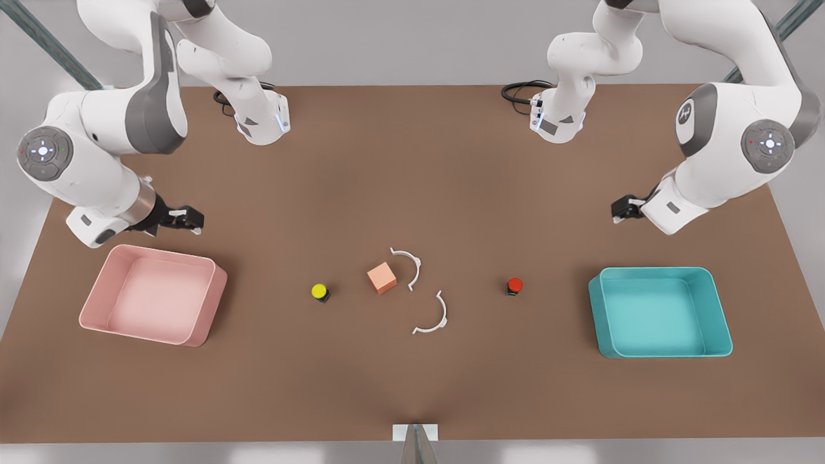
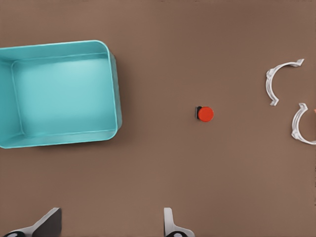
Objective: Place the red button in the blue storage box with the left arm, and place the yellow button in the pink storage box with the right arm
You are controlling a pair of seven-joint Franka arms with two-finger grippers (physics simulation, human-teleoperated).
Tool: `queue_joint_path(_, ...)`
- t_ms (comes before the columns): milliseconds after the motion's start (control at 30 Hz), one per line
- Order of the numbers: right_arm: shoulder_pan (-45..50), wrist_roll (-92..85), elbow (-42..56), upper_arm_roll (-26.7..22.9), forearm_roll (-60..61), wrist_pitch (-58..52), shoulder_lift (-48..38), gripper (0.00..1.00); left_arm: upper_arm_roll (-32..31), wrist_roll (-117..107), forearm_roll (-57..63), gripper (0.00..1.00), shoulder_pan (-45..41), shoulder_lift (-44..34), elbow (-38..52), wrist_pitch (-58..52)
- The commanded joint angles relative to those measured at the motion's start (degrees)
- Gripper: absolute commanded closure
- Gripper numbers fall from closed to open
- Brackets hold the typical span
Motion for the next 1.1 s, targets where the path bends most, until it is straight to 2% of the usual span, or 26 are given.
queue_joint_path(0,-0.1,7.3,9.0,0.8,-0.4,-3.5,6.3,0.01,0.0,-0.8,-0.1,0.0,0.7,0.1,0.1,4.5)
queue_joint_path(33,-0.7,7.3,11.4,2.1,-0.6,-4.3,8.1,0.02,-0.2,-0.8,0.1,0.0,0.3,1.5,0.3,4.6)
queue_joint_path(100,1.9,6.4,10.7,2.1,-0.3,-1.3,9.5,0.02,-0.5,-1.1,0.0,0.0,-6.6,9.3,1.3,11.4)
queue_joint_path(133,6.3,6.4,15.9,2.2,0.2,-0.5,16.0,0.05,-0.4,-2.0,-0.2,0.0,-9.4,11.9,1.3,17.3)
queue_joint_path(167,9.3,6.4,23.8,2.6,0.7,-2.2,24.7,0.03,-0.4,-4.3,-0.1,0.0,-10.6,14.8,1.1,20.4)
queue_joint_path(200,10.1,6.3,23.9,4.9,2.2,0.9,27.1,0.01,-0.4,-4.4,-0.3,0.0,-10.6,16.7,0.9,23.6)
queue_joint_path(267,12.2,10.0,5.7,7.6,0.6,16.8,24.4,0.02,-0.4,-9.0,0.0,0.0,-12.8,20.5,0.8,27.9)
queue_joint_path(300,11.7,16.3,-10.8,9.9,-3.5,33.9,20.4,0.0,-0.4,-9.0,-0.1,0.0,-13.0,21.9,0.7,30.2)
queue_joint_path(367,10.8,17.3,-14.9,9.8,-6.3,41.9,20.7,0.0,-0.4,-9.0,-0.1,0.0,-13.0,23.6,0.6,31.9)
queue_joint_path(433,10.4,17.5,-18.0,7.1,-6.3,51.9,21.0,0.0,-0.3,-9.0,-0.1,0.0,-12.9,26.4,-0.2,34.7)
queue_joint_path(533,10.4,17.5,-19.4,6.6,-6.4,55.6,21.2,0.0,-0.2,-9.0,-0.1,0.0,-12.8,27.4,-2.9,39.2)
queue_joint_path(700,10.4,17.6,-20.6,7.1,-6.4,60.0,22.6,0.0,-0.1,-9.0,0.0,0.0,-13.0,28.0,-7.1,39.9)
queue_joint_path(800,10.4,17.0,-21.4,6.0,-6.5,63.3,23.5,0.0,-0.2,-9.4,0.0,0.0,-13.7,26.9,-11.6,44.4)
queue_joint_path(833,10.4,16.9,-21.5,5.5,-6.5,63.6,23.5,0.0,-0.1,-9.4,-0.1,0.0,-13.8,25.5,-17.4,51.8)
queue_joint_path(933,10.5,17.0,-22.5,5.5,-6.5,63.8,23.9,0.0,-0.1,-10.8,0.0,0.0,-14.5,24.6,-22.6,58.7)
queue_joint_path(1067,10.3,17.4,-26.6,6.8,-6.5,63.1,23.4,0.0,-0.1,-10.8,0.0,0.0,-14.5,24.6,-24.1,60.0)
